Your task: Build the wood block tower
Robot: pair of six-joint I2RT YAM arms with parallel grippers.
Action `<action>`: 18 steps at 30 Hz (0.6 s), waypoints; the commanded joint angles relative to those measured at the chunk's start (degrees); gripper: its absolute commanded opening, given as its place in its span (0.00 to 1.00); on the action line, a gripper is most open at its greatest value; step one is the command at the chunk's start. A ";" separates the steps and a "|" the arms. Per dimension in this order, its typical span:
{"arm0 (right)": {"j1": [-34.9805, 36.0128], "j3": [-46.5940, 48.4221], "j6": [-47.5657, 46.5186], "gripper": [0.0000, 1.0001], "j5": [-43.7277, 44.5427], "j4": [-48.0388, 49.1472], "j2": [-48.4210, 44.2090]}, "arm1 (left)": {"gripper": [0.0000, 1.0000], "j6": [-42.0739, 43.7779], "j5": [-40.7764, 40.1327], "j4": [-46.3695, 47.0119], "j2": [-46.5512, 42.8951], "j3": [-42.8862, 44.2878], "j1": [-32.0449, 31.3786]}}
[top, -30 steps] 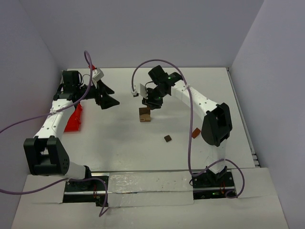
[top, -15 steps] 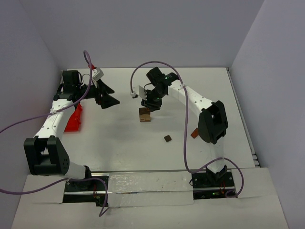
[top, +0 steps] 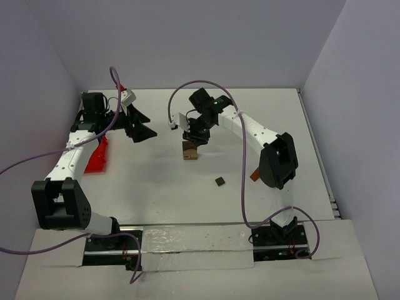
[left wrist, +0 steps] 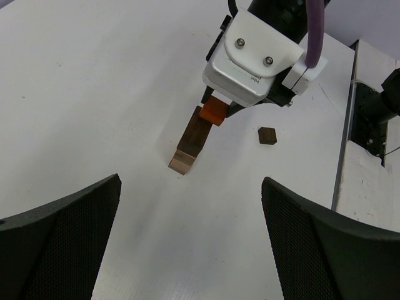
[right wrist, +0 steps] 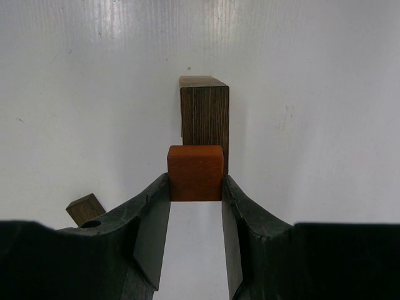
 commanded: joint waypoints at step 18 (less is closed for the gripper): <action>0.57 2.53 1.13 0.31 0.31 1.14 1.81 | 0.99 0.44 0.99 1.14 0.19 -0.02 0.42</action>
